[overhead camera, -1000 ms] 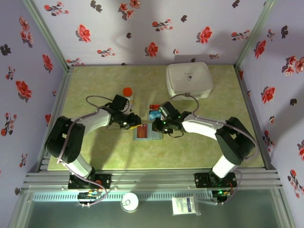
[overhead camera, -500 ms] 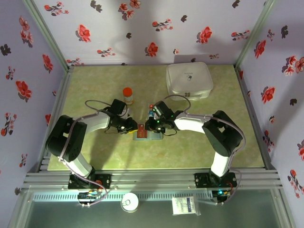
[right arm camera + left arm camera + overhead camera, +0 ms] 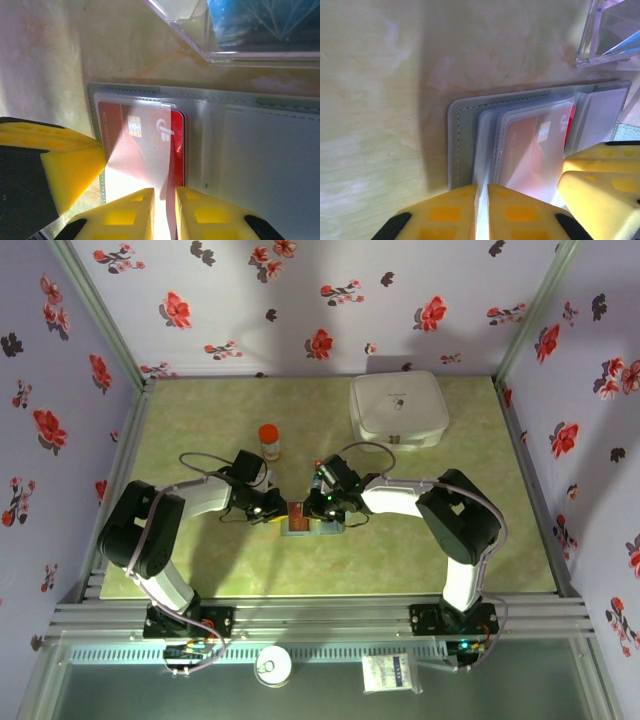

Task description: Take the credit cards out of the card holder

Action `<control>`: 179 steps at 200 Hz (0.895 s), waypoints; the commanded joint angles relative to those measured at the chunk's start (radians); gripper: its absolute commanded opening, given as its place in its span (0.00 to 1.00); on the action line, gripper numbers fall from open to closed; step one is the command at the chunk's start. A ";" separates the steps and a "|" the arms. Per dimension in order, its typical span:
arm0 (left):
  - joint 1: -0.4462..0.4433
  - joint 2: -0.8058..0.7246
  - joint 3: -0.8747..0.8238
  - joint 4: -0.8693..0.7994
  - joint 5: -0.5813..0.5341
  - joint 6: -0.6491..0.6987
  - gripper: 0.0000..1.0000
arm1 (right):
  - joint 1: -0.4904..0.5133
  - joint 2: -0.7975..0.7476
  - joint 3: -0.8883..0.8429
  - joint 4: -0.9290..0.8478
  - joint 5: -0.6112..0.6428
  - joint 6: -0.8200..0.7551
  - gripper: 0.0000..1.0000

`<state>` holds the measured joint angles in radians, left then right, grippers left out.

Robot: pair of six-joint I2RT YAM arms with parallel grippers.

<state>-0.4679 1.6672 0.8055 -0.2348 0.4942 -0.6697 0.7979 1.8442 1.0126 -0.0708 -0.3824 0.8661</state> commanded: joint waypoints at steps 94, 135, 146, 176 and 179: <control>0.008 0.019 -0.024 -0.021 -0.001 0.025 0.12 | 0.013 0.019 0.054 -0.110 0.063 -0.036 0.23; 0.010 0.012 -0.011 -0.040 0.003 0.035 0.14 | 0.014 0.000 0.077 -0.177 0.092 -0.076 0.23; 0.012 0.007 -0.009 -0.044 0.004 0.035 0.14 | 0.012 -0.005 0.074 -0.166 0.083 -0.075 0.23; 0.014 -0.021 0.011 -0.067 0.009 0.042 0.14 | 0.013 -0.022 0.058 -0.123 0.051 -0.057 0.23; 0.015 -0.026 0.013 -0.072 0.009 0.044 0.14 | 0.013 -0.024 0.054 -0.117 0.048 -0.055 0.23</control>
<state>-0.4603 1.6688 0.8028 -0.2409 0.4995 -0.6609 0.8055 1.8626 1.0744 -0.1810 -0.3347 0.8185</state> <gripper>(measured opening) 0.138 0.231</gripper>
